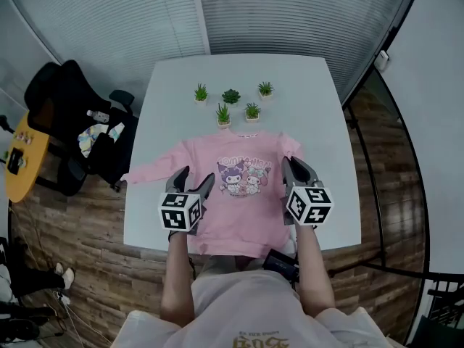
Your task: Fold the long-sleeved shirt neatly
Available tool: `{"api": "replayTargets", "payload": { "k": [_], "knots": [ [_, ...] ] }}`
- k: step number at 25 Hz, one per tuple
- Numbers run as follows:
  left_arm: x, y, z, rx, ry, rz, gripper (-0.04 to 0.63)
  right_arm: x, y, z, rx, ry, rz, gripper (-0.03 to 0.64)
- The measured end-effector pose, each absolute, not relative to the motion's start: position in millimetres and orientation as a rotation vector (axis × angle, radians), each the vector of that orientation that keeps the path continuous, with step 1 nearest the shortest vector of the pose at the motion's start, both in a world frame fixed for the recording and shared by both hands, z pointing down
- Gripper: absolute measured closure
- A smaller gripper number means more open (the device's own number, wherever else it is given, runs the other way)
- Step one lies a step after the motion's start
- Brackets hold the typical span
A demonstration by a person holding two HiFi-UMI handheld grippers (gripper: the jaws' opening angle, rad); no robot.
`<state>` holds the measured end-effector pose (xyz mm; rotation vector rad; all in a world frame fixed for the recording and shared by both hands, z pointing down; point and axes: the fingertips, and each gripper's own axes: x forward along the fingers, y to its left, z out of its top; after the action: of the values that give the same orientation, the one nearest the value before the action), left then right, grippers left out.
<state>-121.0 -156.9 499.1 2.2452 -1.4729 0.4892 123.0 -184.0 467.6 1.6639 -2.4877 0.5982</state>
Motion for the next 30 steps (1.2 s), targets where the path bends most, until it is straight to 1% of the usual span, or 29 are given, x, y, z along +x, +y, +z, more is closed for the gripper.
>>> {"api": "replayTargets", "payload": {
  "k": [7, 16, 30],
  "knots": [
    [-150, -166, 504, 2.247, -1.451, 0.474, 0.264, 79, -198, 476, 1.633, -2.468, 0.59, 0.572],
    [-181, -178, 525, 2.23, -1.417, 0.484, 0.265, 28, -221, 509, 1.555, -2.402, 0.573, 0.572],
    [-189, -208, 581, 2.238, -1.245, 0.564, 0.265, -28, -246, 567, 1.475, -2.303, 0.563, 0.572]
  ]
}}
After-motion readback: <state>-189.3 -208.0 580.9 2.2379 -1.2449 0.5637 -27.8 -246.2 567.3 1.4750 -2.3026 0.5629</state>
